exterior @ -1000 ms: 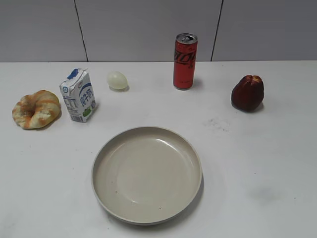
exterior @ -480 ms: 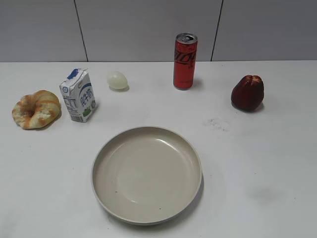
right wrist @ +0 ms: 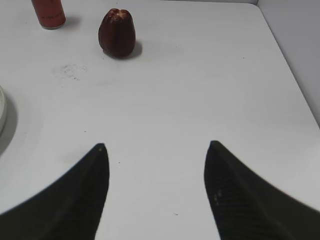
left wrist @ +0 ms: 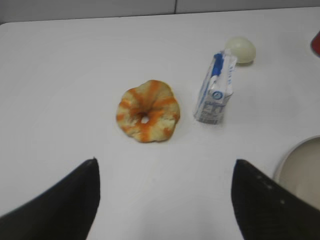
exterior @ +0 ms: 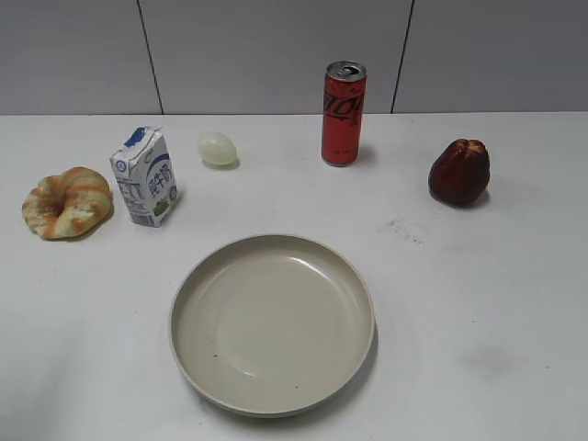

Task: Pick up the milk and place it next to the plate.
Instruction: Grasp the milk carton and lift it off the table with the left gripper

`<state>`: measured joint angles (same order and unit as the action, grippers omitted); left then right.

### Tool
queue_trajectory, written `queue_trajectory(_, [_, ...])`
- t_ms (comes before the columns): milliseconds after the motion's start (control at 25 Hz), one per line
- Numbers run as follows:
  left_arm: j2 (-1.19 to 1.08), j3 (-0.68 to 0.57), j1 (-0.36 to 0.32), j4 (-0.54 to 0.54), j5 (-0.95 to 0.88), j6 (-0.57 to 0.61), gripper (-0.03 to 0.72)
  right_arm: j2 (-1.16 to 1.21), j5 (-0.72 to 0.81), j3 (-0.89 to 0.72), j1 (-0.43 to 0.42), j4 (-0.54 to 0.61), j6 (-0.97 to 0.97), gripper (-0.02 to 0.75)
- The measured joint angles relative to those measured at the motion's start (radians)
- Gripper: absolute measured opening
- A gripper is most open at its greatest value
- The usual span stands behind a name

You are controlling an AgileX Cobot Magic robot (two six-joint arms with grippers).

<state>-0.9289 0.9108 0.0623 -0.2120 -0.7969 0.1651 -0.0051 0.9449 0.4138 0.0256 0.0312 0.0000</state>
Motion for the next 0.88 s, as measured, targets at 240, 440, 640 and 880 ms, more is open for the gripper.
queue_trajectory(240, [-0.378, 0.287, 0.099, -0.055, -0.081, 0.04, 0.618, 0.0, 0.0, 0.0, 0.0, 0.0, 0.0, 0.459])
queue_trajectory(440, [-0.634, 0.447, 0.204, 0.003, -0.143, 0.043, 0.618, 0.0, 0.0, 0.0, 0.0, 0.0, 0.0, 0.459])
queue_trajectory(640, [-0.854, 0.564, 0.229, 0.012, -0.171, 0.043, 0.618, 0.0, 0.0, 0.0, 0.0, 0.0, 0.0, 0.459])
queue_trajectory(880, [-1.033, 0.66, 0.229, 0.013, -0.168, 0.043, 0.618, 0.0, 0.0, 0.0, 0.0, 0.0, 0.0, 0.459])
